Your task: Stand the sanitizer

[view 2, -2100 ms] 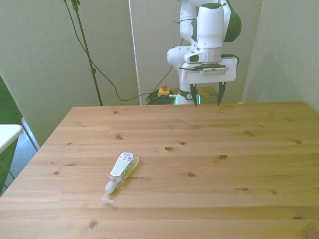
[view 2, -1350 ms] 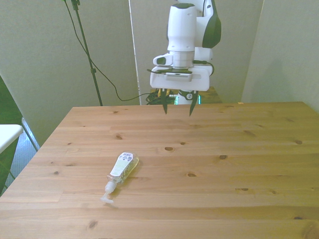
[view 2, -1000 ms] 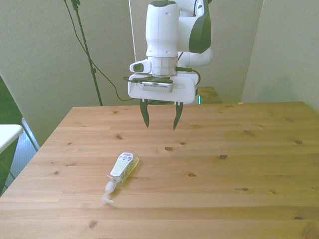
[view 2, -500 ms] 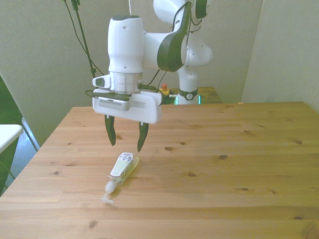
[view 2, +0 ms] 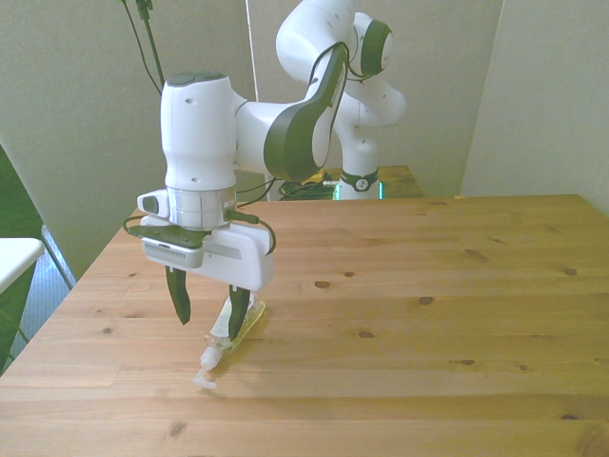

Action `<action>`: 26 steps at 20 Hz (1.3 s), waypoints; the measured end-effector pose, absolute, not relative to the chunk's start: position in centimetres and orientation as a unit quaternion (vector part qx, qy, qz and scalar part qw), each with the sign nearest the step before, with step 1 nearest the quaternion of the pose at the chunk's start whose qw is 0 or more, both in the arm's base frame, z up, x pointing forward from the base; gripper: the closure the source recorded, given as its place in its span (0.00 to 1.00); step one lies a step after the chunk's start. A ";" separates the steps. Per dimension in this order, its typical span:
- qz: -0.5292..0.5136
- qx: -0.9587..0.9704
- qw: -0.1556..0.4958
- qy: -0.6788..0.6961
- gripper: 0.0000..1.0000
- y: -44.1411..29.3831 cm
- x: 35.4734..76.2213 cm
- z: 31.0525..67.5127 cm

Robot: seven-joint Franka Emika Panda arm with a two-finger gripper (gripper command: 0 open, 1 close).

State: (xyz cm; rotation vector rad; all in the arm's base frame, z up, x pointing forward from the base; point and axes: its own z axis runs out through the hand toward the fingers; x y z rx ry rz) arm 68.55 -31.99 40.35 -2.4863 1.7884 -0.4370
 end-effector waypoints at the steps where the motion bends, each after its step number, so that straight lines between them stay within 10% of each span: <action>1: -0.142 -0.803 0.023 0.578 0.00 -32.3 69.0 40.0; 12: -0.135 -0.808 0.027 0.573 0.00 -32.6 72.8 37.3; 13: -0.132 -0.808 0.027 0.573 1.00 -32.7 72.9 37.1; 26: -0.109 -0.807 0.039 0.579 1.00 -33.4 72.9 36.0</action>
